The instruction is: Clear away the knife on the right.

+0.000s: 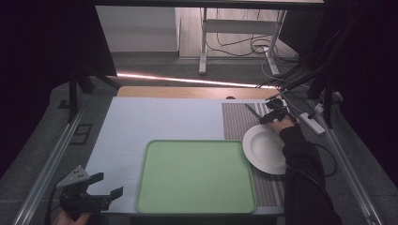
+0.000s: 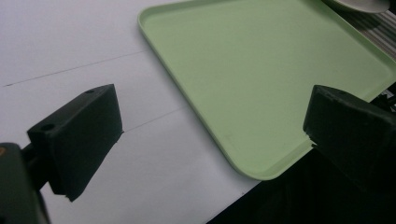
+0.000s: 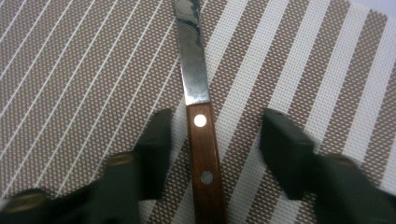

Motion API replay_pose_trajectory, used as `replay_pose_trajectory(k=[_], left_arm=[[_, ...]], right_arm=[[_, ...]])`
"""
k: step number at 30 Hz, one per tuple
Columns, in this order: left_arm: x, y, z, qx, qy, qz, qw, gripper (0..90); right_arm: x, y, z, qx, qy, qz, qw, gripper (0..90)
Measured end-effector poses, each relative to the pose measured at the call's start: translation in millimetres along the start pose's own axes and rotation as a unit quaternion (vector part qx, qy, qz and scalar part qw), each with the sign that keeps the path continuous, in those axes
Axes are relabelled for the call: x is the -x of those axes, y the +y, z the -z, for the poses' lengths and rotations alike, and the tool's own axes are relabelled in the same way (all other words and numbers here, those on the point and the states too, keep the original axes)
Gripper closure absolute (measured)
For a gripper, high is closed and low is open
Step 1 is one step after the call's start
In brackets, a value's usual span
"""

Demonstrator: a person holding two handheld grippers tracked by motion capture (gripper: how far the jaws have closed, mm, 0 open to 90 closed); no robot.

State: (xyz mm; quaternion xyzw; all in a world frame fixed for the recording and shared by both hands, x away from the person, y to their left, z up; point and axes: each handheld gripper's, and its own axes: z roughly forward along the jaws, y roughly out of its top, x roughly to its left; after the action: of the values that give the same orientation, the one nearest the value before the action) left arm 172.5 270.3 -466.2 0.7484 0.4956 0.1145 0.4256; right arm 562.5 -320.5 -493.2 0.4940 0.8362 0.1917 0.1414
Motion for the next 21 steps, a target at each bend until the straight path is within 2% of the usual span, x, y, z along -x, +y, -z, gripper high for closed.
replay_pose_trajectory(k=[2, 3, 9, 11, 21], left_arm=[[0.0, 0.0, 0.0, 0.000, 0.000, 0.000, 1.0000, 4.3], [0.0, 0.0, 0.0, 0.000, 0.000, 0.000, 1.0000, 4.3], [-0.1, -0.2, 0.2, 0.001, 0.000, 0.001, 1.0000, 4.3], [-0.1, -0.1, 0.2, 0.001, 0.000, 0.001, 1.0000, 4.4], [0.1, -0.1, 0.2, 0.001, 0.000, 0.001, 1.0000, 4.3]], right_arm=[[-0.1, 0.0, 1.7, -0.003, 0.015, 0.010, 0.9998, 75.9], [-0.7, -0.3, 1.6, -0.002, 0.017, 0.014, 0.9998, 77.1], [-1.3, 0.3, 2.4, -0.005, 0.014, 0.027, 0.9995, 77.9], [-0.2, 0.0, 3.8, -0.002, 0.005, 0.032, 0.9995, 77.9], [21.6, -9.2, 20.6, 0.023, -0.006, 0.017, 0.9996, 77.9]])
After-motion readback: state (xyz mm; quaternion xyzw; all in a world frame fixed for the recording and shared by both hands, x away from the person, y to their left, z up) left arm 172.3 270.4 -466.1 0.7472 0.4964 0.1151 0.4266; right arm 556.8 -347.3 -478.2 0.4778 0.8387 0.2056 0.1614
